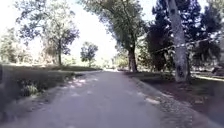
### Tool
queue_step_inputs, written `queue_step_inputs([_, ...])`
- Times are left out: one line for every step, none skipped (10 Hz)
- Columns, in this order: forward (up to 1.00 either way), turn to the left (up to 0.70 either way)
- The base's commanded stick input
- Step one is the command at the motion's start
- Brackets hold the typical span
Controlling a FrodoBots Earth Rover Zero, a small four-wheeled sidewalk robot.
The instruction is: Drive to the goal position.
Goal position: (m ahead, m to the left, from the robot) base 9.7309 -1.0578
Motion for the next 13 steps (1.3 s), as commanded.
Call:
queue_step_inputs([0.85, 0.0])
queue_step_inputs([0.85, 0.0])
queue_step_inputs([0.85, 0.0])
queue_step_inputs([0.85, 0.0])
queue_step_inputs([0.85, 0.0])
queue_step_inputs([0.85, 0.0])
queue_step_inputs([0.85, 0.0])
queue_step_inputs([0.85, 0.0])
queue_step_inputs([0.85, 0.0])
queue_step_inputs([0.85, 0.0])
queue_step_inputs([0.85, 0.0])
queue_step_inputs([0.85, 0.0])
queue_step_inputs([0.85, 0.0])
